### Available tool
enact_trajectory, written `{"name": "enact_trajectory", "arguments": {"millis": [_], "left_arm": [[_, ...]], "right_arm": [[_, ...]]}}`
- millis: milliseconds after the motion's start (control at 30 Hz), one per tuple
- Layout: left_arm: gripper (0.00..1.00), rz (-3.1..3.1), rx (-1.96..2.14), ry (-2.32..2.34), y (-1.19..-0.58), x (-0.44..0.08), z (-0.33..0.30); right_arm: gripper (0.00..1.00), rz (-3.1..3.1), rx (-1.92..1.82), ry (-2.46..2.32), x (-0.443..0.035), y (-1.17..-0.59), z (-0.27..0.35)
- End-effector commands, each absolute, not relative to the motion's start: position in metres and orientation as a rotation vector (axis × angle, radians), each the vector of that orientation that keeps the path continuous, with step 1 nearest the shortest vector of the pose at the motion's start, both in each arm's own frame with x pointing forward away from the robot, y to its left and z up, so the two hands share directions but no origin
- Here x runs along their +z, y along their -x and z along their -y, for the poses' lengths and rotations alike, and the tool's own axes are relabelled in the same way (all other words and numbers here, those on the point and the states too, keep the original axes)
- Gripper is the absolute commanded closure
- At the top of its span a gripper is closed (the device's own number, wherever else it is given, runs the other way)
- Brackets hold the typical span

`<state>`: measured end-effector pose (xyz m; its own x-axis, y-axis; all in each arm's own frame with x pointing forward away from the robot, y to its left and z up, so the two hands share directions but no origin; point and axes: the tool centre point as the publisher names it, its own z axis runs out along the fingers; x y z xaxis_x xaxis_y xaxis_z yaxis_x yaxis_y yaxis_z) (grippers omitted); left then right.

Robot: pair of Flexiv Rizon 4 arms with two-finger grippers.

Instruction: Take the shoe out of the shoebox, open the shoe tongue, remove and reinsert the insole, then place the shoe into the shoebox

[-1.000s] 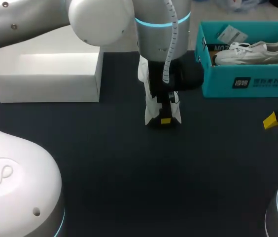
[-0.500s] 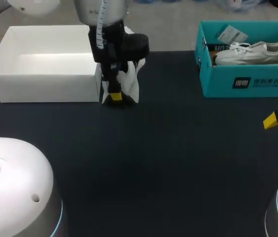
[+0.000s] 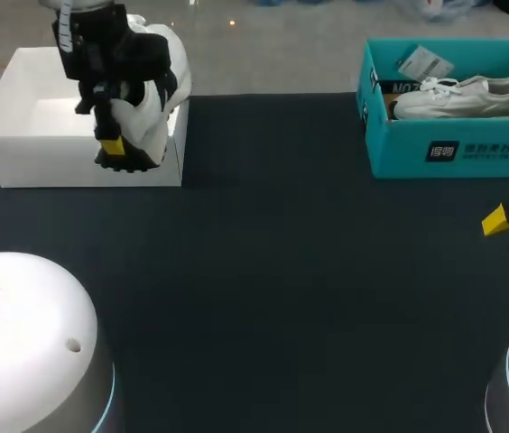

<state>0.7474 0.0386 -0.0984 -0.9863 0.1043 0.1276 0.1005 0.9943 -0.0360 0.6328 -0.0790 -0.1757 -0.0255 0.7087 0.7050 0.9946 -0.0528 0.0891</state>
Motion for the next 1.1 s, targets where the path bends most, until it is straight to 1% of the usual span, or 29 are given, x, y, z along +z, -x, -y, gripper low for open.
{"name": "enact_trajectory", "arguments": {"millis": [33,200,967,1100], "left_arm": [[1.0,3.006,0.062,0.126,-0.748,-0.098,-0.094],[1.0,2.968,0.147,-0.016,-0.754,-0.098,-0.13],[1.0,2.968,0.147,-0.016,-0.754,-0.098,-0.13],[1.0,3.01,0.114,0.0,-0.763,-0.1,-0.151]], "right_arm": [[0.0,1.768,-0.916,1.856,-0.175,-0.623,0.079],[0.0,1.768,-0.916,1.856,-0.175,-0.623,0.079],[0.0,1.768,-0.916,1.856,-0.175,-0.623,0.079],[0.0,1.768,-0.916,1.856,-0.175,-0.623,0.079]]}}
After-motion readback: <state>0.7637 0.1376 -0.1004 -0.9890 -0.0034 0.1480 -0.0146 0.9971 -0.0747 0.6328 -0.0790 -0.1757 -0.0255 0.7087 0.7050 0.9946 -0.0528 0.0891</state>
